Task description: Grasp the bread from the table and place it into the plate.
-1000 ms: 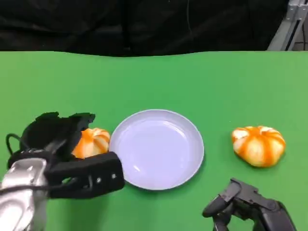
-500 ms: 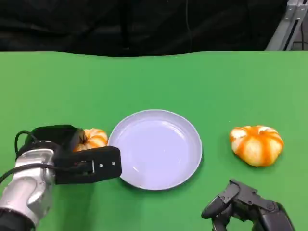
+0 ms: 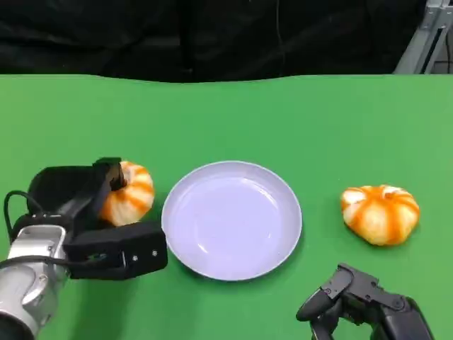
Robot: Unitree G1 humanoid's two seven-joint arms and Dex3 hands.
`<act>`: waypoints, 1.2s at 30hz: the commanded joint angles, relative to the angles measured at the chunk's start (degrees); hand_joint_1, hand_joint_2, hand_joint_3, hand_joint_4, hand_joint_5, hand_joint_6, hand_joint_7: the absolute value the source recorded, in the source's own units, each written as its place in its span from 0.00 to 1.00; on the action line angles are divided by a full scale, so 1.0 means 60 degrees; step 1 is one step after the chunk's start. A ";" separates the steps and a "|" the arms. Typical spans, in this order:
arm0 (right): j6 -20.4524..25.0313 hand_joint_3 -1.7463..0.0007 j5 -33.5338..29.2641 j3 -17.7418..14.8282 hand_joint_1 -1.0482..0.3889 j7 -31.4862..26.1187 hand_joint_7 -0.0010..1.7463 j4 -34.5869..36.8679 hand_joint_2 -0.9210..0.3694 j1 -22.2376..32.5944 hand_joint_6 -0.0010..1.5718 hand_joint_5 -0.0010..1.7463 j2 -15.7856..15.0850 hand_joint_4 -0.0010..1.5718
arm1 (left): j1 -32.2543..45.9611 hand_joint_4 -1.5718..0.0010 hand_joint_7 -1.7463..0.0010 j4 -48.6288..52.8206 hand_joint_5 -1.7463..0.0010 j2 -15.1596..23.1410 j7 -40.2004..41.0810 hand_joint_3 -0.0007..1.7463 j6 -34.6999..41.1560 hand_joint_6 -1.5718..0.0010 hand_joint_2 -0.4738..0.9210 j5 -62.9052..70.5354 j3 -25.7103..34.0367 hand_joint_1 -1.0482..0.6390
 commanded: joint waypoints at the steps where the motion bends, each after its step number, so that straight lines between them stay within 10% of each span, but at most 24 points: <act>1: -0.0167 0.40 0.0012 -0.0034 0.63 -0.0064 0.73 0.0073 0.30 0.0025 0.45 0.93 -0.0049 0.44 | -0.0010 0.41 0.00 -0.0234 0.00 0.0049 0.2183 0.07 -0.0034 0.59 0.92 0.0295 0.0160 0.48; 6: -0.0165 0.40 -0.0007 -0.0029 0.63 -0.0069 0.72 0.0088 0.30 0.0025 0.45 0.93 -0.0055 0.44 | 0.0013 0.40 0.00 -0.0700 0.00 -0.0081 0.3242 0.12 -0.0273 0.57 0.95 0.0473 -0.0062 0.48; 8: -0.0186 0.40 -0.0022 -0.0030 0.63 -0.0078 0.72 0.0106 0.30 0.0014 0.45 0.92 -0.0057 0.44 | 0.0021 0.40 0.00 -0.0887 0.00 -0.0110 0.3236 0.47 -0.0617 0.56 0.75 0.0340 -0.0087 0.48; 15: -0.0171 0.39 0.0007 -0.0011 0.63 -0.0053 0.72 0.0103 0.30 0.0030 0.45 0.92 -0.0065 0.44 | 0.0056 0.39 0.00 -0.1612 0.00 -0.0596 0.1750 0.76 -0.2160 0.52 0.57 -0.0999 -0.0089 0.49; 23: -0.0222 0.39 -0.0091 0.0049 0.63 -0.0110 0.72 0.0153 0.31 0.0003 0.45 0.92 -0.0011 0.43 | -0.0062 0.37 0.00 -0.1953 0.00 -0.1332 -0.0054 0.81 -0.1986 0.50 0.52 -0.1575 -0.0145 0.50; 34: -0.0342 0.37 -0.0228 0.0039 0.63 -0.0186 0.72 0.0196 0.32 -0.0009 0.46 0.92 -0.0026 0.43 | -0.0290 0.40 0.00 -0.1346 0.00 -0.1884 -0.1197 0.60 -0.1756 0.54 0.62 -0.1667 -0.0404 0.52; 36: -0.0305 0.38 -0.0216 0.0065 0.63 -0.0176 0.72 0.0144 0.32 0.0025 0.46 0.92 -0.0019 0.44 | -0.0277 0.47 0.24 -0.1389 0.00 -0.1893 -0.1729 0.54 -0.1473 0.52 0.68 -0.1729 -0.0479 0.51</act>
